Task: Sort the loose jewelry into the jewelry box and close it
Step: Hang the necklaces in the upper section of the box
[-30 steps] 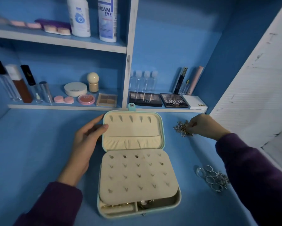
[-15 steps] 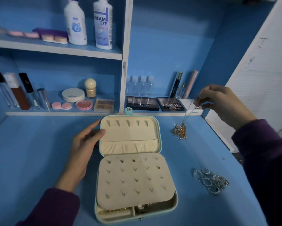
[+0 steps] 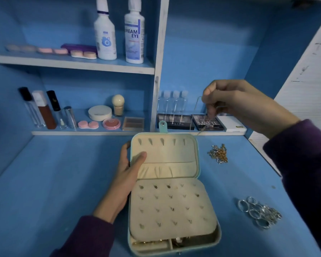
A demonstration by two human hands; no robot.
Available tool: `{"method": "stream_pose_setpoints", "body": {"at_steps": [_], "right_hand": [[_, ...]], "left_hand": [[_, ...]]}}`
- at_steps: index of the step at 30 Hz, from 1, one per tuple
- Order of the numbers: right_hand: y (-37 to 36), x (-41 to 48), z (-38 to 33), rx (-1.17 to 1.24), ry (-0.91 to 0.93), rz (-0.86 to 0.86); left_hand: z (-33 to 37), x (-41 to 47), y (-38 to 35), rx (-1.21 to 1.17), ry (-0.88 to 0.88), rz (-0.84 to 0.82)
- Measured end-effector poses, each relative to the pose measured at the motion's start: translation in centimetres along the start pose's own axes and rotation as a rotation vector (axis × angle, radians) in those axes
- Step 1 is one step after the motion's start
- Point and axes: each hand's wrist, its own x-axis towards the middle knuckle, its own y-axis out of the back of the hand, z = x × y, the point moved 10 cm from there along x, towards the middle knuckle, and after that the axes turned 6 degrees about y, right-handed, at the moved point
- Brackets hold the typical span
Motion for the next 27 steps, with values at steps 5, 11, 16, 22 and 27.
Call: {"method": "stream_pose_setpoints", "body": {"at_steps": [5, 11, 16, 22, 27], "right_hand": [[-4.8, 1.1, -1.2, -0.062, 0.036, -0.138], [-9.9, 2.1, -1.3, -0.1, 0.041, -0.276], [-12.2, 2.5, -0.8, -0.166, 0.043, -0.338], [-13.4, 3.1, 0.0, -0.427, 0.101, -0.34], [-13.3, 3.1, -0.8, -0.706, 0.315, -0.236]], "left_hand": [[0.1, 0.0, 0.0, 0.013, -0.009, -0.014], [0.5, -0.1, -0.3, -0.038, 0.0, -0.075], [0.7, 0.0, -0.5, -0.081, -0.003, -0.104], [0.9, -0.1, -0.6, -0.107, -0.023, -0.132], [1.0, -0.1, -0.6, -0.102, -0.035, -0.127]]}}
